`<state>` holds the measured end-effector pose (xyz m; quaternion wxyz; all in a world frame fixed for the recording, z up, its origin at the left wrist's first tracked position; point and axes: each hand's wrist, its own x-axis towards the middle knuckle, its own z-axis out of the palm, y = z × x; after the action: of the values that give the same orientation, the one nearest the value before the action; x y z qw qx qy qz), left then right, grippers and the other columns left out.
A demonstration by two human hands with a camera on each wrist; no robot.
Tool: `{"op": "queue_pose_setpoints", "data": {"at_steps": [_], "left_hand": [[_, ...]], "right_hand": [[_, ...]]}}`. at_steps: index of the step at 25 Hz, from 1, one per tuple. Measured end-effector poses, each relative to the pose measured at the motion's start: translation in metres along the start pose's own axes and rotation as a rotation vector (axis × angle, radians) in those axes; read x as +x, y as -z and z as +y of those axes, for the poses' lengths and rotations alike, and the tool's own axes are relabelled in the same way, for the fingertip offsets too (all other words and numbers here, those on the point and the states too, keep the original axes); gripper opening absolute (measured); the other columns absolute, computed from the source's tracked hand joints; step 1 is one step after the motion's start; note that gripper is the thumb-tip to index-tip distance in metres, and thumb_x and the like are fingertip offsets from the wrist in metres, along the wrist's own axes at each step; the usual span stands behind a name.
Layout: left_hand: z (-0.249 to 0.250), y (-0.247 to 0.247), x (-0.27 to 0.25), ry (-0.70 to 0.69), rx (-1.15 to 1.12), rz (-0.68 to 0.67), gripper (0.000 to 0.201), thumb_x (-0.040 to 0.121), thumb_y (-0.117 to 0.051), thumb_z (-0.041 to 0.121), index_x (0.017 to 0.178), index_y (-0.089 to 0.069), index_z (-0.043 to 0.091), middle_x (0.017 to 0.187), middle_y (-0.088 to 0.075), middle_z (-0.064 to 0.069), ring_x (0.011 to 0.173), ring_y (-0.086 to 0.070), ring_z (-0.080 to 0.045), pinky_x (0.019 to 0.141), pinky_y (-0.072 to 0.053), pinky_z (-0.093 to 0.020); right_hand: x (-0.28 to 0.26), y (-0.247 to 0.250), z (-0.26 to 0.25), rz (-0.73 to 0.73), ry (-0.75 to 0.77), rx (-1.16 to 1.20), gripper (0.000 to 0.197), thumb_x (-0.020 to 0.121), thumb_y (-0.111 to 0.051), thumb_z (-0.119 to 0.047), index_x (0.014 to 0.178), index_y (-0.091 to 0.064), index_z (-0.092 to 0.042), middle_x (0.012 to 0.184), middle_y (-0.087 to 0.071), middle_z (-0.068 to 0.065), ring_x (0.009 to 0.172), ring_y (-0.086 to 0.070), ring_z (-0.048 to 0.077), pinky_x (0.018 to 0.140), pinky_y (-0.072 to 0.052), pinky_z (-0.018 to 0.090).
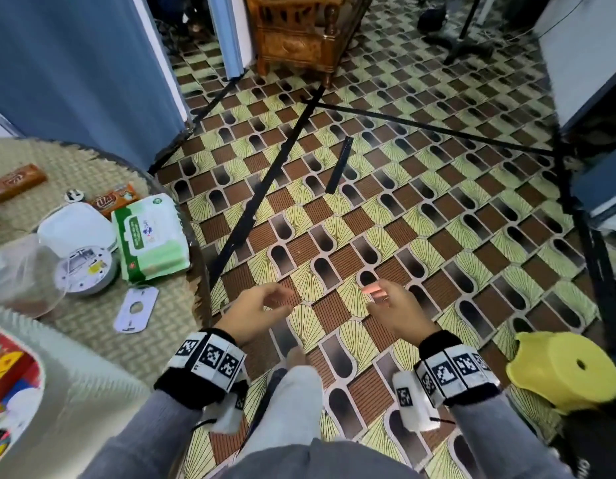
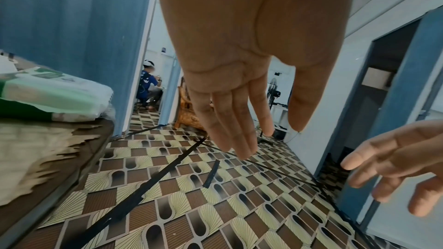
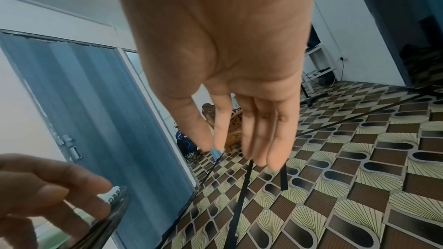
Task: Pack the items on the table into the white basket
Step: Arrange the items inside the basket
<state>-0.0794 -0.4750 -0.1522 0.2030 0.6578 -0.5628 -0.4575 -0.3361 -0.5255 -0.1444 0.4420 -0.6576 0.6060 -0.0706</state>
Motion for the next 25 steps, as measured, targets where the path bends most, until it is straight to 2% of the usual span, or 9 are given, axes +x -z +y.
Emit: {"op": "queue_pose_setpoints", "data": {"at_steps": [2, 4, 7, 11, 14, 16, 19, 22, 25], "left_hand": [[-0.004, 0.011, 0.021, 0.022, 0.003, 0.025, 0.024, 0.089, -0.065, 0.021, 0.113, -0.061, 0.021, 0.107, -0.063, 0.009, 0.101, -0.058, -0.006, 0.089, -0.048, -0.024], [-0.007, 0.024, 0.042, 0.036, 0.000, 0.052, 0.025, 0.089, -0.064, 0.019, 0.114, -0.061, 0.019, 0.105, -0.063, 0.007, 0.098, -0.058, -0.006, 0.081, -0.044, -0.015], [-0.016, 0.051, 0.082, 0.058, -0.056, 0.151, 0.024, 0.088, -0.064, 0.016, 0.112, -0.063, 0.016, 0.105, -0.066, 0.005, 0.097, -0.060, -0.005, 0.075, -0.042, -0.008], [-0.024, 0.079, 0.122, 0.110, -0.105, 0.203, 0.021, 0.089, -0.063, 0.013, 0.109, -0.062, 0.019, 0.101, -0.065, 0.005, 0.094, -0.060, -0.005, 0.070, -0.040, -0.002], [-0.029, 0.098, 0.149, 0.160, -0.117, 0.222, 0.020, 0.089, -0.064, 0.015, 0.107, -0.060, 0.023, 0.099, -0.063, 0.011, 0.091, -0.058, 0.000, 0.069, -0.040, -0.003], [-0.034, 0.112, 0.165, 0.188, -0.148, 0.270, 0.019, 0.089, -0.064, 0.014, 0.105, -0.061, 0.023, 0.098, -0.062, 0.013, 0.088, -0.057, 0.004, 0.068, -0.041, -0.003], [-0.042, 0.131, 0.180, 0.228, -0.216, 0.319, 0.019, 0.089, -0.063, 0.011, 0.104, -0.062, 0.022, 0.098, -0.063, 0.013, 0.083, -0.058, 0.007, 0.070, -0.043, -0.004], [-0.056, 0.151, 0.195, 0.289, -0.276, 0.413, 0.019, 0.088, -0.065, 0.014, 0.100, -0.062, 0.028, 0.098, -0.066, 0.011, 0.088, -0.063, -0.002, 0.076, -0.048, -0.013], [-0.067, 0.170, 0.209, 0.382, -0.373, 0.560, 0.020, 0.087, -0.066, 0.012, 0.099, -0.064, 0.028, 0.100, -0.067, 0.005, 0.093, -0.064, -0.011, 0.080, -0.049, -0.018]], "right_hand": [[0.032, 0.009, -0.004, -0.011, 0.015, 0.035, 0.028, 0.093, -0.055, -0.010, 0.120, -0.054, -0.017, 0.117, -0.054, 0.002, 0.091, -0.057, 0.017, 0.066, -0.043, 0.019], [0.061, 0.020, -0.013, -0.023, 0.022, 0.061, 0.029, 0.093, -0.055, -0.010, 0.121, -0.054, -0.016, 0.118, -0.055, 0.002, 0.088, -0.055, 0.017, 0.066, -0.043, 0.021], [0.115, 0.039, -0.035, -0.040, 0.041, 0.034, 0.030, 0.094, -0.053, -0.012, 0.124, -0.053, -0.014, 0.118, -0.055, 0.000, 0.086, -0.055, 0.010, 0.063, -0.043, 0.016], [0.186, 0.064, -0.068, -0.068, 0.037, 0.024, 0.023, 0.094, -0.053, -0.012, 0.116, -0.055, -0.020, 0.106, -0.059, -0.002, 0.080, -0.057, 0.013, 0.065, -0.051, 0.022], [0.243, 0.069, -0.094, -0.080, 0.081, 0.012, 0.021, 0.093, -0.054, -0.011, 0.110, -0.057, -0.024, 0.102, -0.059, -0.007, 0.085, -0.056, 0.013, 0.078, -0.051, 0.033], [0.277, 0.063, -0.112, -0.117, 0.143, -0.014, 0.020, 0.092, -0.056, -0.011, 0.106, -0.057, -0.026, 0.099, -0.058, -0.012, 0.090, -0.056, 0.008, 0.079, -0.050, 0.025], [0.314, 0.049, -0.141, -0.229, 0.207, -0.052, 0.020, 0.091, -0.056, -0.009, 0.102, -0.056, -0.026, 0.100, -0.059, -0.007, 0.089, -0.057, 0.008, 0.067, -0.048, 0.016], [0.358, 0.034, -0.172, -0.348, 0.264, -0.105, 0.019, 0.092, -0.055, -0.010, 0.106, -0.057, -0.022, 0.098, -0.059, -0.003, 0.077, -0.055, 0.008, 0.056, -0.047, 0.014], [0.407, 0.019, -0.211, -0.441, 0.333, -0.170, 0.018, 0.092, -0.055, -0.009, 0.105, -0.059, -0.021, 0.097, -0.060, -0.001, 0.084, -0.058, 0.014, 0.065, -0.048, 0.018]]}}
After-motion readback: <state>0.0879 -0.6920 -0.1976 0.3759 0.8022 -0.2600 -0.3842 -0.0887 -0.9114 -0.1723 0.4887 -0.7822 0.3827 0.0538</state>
